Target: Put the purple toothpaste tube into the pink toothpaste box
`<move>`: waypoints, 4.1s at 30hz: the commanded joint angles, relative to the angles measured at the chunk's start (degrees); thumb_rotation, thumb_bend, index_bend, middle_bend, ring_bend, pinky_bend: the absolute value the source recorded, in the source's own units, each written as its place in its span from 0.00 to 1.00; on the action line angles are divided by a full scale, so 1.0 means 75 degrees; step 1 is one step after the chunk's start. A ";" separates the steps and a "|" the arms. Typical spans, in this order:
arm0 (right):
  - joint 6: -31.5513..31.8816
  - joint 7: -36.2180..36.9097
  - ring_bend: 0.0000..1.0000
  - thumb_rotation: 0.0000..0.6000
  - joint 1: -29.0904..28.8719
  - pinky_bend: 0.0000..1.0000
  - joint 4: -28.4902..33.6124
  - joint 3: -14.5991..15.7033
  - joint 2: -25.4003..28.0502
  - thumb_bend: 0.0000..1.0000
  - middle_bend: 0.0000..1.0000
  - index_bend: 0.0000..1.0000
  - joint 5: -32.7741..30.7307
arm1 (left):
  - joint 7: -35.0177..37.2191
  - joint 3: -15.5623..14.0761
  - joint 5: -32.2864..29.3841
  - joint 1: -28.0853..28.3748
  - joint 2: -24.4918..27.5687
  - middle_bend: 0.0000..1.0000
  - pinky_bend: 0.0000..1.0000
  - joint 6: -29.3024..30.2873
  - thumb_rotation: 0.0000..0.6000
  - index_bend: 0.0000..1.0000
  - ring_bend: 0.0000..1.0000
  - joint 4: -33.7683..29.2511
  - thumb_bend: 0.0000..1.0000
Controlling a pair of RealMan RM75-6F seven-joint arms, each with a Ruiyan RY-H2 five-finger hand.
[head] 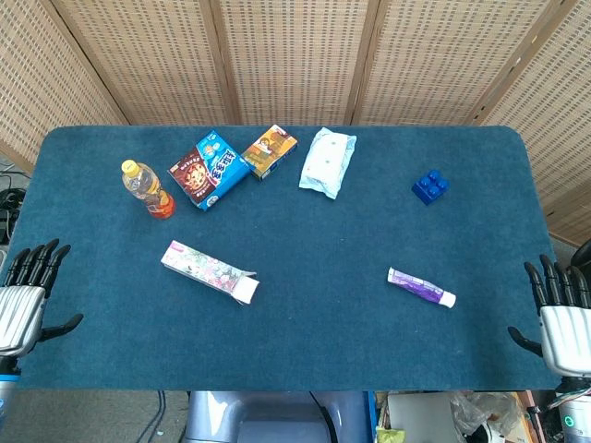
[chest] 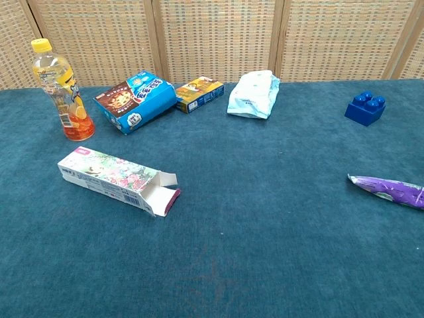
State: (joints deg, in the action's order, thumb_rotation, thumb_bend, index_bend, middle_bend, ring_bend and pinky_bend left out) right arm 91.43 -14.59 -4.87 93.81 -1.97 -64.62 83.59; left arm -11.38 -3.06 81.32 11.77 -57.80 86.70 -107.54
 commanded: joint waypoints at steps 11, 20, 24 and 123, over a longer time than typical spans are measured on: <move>-0.2819 0.0719 0.02 1.00 -0.1266 0.00 0.0731 -0.0540 0.0226 0.00 0.13 0.10 -0.1293 | 0.0083 0.0316 -0.0207 0.0003 0.0017 0.00 0.00 -0.0398 1.00 0.00 0.00 0.0049 0.19; -0.4078 -0.0236 0.17 1.00 -0.2461 0.09 0.0791 -0.1444 -0.0606 0.00 0.28 0.27 -0.3894 | 0.0009 0.0546 -0.0551 0.0035 -0.0011 0.00 0.00 -0.0642 1.00 0.00 0.00 0.0076 0.19; -0.4143 -0.1085 0.19 1.00 -0.2945 0.11 0.0630 -0.1518 -0.1153 0.00 0.29 0.28 -0.5038 | -0.0007 0.0648 -0.0761 0.0098 -0.0014 0.00 0.00 -0.0852 1.00 0.00 0.00 0.0122 0.19; -0.4154 -0.1128 0.49 1.00 -0.3273 0.39 0.0819 -0.0233 0.0157 0.59 0.64 0.64 -0.2275 | 0.3345 0.0023 0.3812 0.4037 -0.2282 0.00 0.00 -0.3858 1.00 0.00 0.00 0.6067 0.20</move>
State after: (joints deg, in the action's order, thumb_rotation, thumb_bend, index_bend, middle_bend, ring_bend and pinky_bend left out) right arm 60.15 -22.87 -29.48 99.80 -3.70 -63.58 66.60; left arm 11.24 -1.55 107.99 39.35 -71.68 58.56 -65.07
